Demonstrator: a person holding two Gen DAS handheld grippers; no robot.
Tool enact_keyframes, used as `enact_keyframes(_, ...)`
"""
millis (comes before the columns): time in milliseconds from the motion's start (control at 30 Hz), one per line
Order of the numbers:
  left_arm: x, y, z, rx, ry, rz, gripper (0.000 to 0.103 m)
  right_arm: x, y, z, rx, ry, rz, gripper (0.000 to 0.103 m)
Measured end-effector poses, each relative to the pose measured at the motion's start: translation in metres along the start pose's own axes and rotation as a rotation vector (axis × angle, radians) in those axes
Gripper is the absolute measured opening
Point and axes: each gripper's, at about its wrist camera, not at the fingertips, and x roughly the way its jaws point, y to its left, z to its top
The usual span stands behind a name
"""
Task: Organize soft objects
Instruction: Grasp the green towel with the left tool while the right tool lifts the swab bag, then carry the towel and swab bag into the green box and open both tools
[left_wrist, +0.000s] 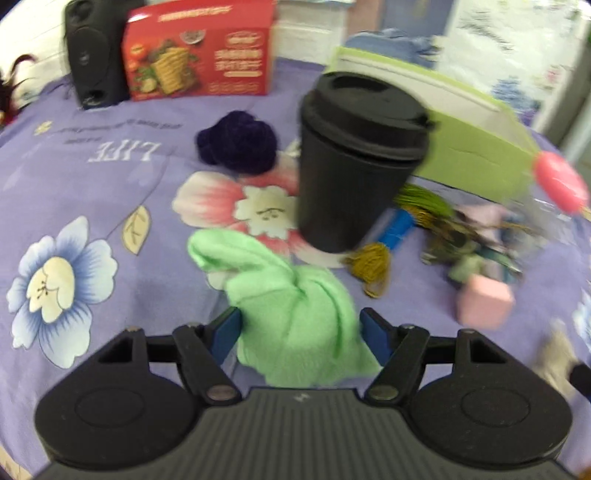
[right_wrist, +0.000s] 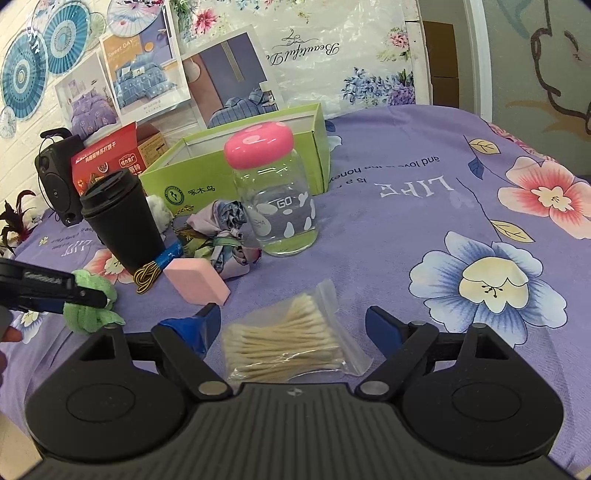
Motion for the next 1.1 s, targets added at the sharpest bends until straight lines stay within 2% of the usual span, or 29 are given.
enact_keyframes(100, 0.017, 0.002, 0.001, -0.011, 0.031, 0.035, 0.072, 0.003, 0.001, -0.002, -0.028, 0.023, -0.004, 0.072)
enact_keyframes(167, 0.018, 0.0, -0.001, 0.009, 0.005, 0.063, 0.073, 0.005, 0.004, -0.006, -0.064, 0.039, -0.008, 0.072)
enact_keyframes(300, 0.019, -0.002, -0.004, 0.035, 0.004, 0.076, 0.077, 0.014, 0.006, -0.009, -0.071, 0.053, 0.019, 0.072)
enact_keyframes(333, 0.019, -0.002, -0.006, 0.04, 0.0, 0.077, 0.079, 0.018, 0.008, -0.009, -0.086, 0.054, 0.028, 0.072)
enact_keyframes(433, 0.026, -0.001, -0.009, 0.037, 0.02, 0.08, 0.102, 0.033, 0.013, -0.006, -0.128, 0.077, 0.031, 0.073)
enact_keyframes(533, 0.025, -0.001, -0.012, 0.051, -0.003, 0.078, 0.103, 0.044, 0.018, -0.007, -0.168, 0.104, 0.029, 0.075)
enact_keyframes(633, 0.025, 0.0, -0.012, 0.061, -0.006, 0.073, 0.103, 0.049, 0.033, -0.015, -0.286, 0.101, -0.026, 0.076)
enact_keyframes(800, 0.026, 0.002, -0.011, 0.062, -0.018, 0.064, 0.103, 0.049, 0.028, -0.018, -0.223, 0.07, -0.046, 0.077)
enact_keyframes(933, 0.026, 0.001, -0.009, 0.064, -0.006, 0.063, 0.102, 0.051, 0.033, -0.018, -0.231, 0.069, -0.075, 0.08)
enact_keyframes(1033, 0.023, 0.003, -0.011, 0.077, -0.003, 0.051, 0.096, 0.053, 0.034, -0.016, -0.234, 0.074, -0.072, 0.081)
enact_keyframes(1100, 0.018, 0.007, -0.012, 0.078, -0.007, 0.045, 0.083, 0.052, 0.033, -0.017, -0.244, 0.065, -0.062, 0.079)
